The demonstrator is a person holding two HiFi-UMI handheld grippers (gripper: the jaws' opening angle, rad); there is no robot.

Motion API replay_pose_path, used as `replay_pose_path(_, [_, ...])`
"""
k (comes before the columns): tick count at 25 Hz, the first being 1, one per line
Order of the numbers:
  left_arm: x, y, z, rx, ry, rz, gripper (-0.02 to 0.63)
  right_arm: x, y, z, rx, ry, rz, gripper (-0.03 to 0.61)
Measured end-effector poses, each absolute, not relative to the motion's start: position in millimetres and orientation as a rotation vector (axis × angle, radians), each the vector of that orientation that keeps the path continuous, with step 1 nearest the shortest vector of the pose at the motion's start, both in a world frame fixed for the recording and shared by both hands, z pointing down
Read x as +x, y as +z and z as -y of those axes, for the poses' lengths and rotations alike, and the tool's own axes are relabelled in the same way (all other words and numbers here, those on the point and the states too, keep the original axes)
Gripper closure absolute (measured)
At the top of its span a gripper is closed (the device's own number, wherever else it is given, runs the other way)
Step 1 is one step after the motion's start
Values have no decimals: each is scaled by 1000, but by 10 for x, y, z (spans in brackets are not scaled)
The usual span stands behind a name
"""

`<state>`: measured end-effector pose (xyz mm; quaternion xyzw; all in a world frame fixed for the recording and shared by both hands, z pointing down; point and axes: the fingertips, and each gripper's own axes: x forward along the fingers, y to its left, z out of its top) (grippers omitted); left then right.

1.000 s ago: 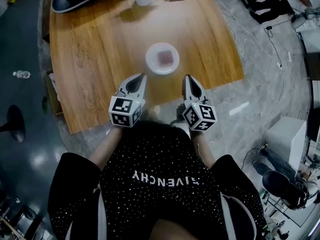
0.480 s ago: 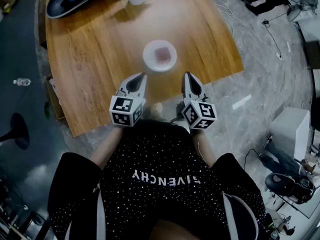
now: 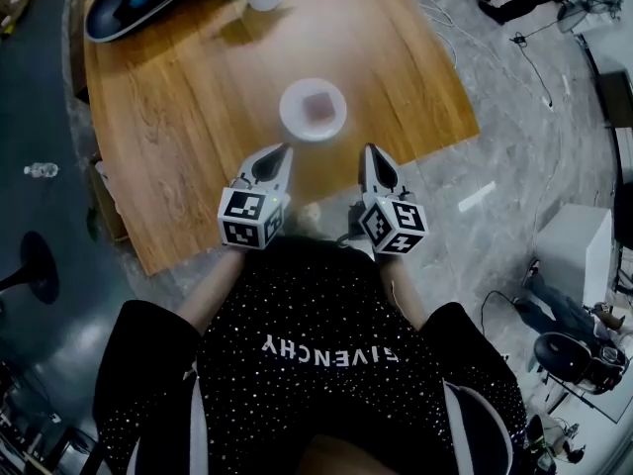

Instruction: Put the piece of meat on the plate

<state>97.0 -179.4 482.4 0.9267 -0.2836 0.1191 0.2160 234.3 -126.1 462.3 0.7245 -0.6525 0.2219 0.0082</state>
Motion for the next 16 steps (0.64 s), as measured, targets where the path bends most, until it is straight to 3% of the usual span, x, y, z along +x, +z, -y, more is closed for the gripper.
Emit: replay_pose_path(16, [966, 4874, 1826, 2554, 330, 779, 601, 2403, 4739, 1257, 2291, 764, 1995, 568])
